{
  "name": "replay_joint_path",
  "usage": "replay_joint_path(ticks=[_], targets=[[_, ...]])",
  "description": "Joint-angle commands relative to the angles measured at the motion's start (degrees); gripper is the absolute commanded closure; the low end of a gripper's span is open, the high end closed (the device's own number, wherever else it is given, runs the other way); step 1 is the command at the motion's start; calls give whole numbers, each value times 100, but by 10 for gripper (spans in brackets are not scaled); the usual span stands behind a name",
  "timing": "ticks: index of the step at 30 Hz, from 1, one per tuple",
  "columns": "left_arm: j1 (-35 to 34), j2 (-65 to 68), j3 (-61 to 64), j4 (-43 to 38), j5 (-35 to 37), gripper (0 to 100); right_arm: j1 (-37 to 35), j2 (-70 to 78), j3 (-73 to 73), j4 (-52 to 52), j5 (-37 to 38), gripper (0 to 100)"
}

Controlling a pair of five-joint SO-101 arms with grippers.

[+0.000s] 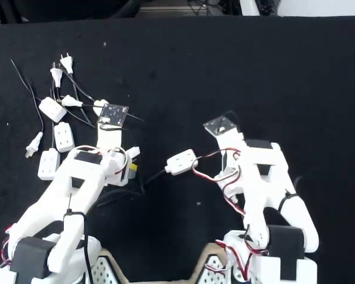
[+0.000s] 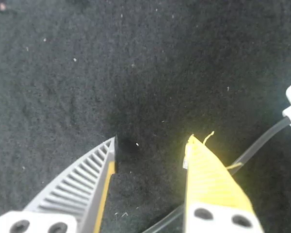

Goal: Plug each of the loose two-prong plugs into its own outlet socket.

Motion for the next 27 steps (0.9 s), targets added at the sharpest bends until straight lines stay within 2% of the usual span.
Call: replay_joint_path(ticks=[1,5,12,20,27], targets=[[13,-26,-92,-35,-18,766,-114,-391,-576,747,18,988],[13,-88,-92,-26,-18,766,-695,-1059,-919,1389,-123,988],[-145,-97,-101,-18,53,766,-2057,-2026,-910,651,-1169,988],[-1473,-1073,-215,185,782,766,-3297,-1297,-796,-1169,-2479,988],[-1578,-2295,356,141,1222,766,-4141,-154,-541,-2919,-3121,988]])
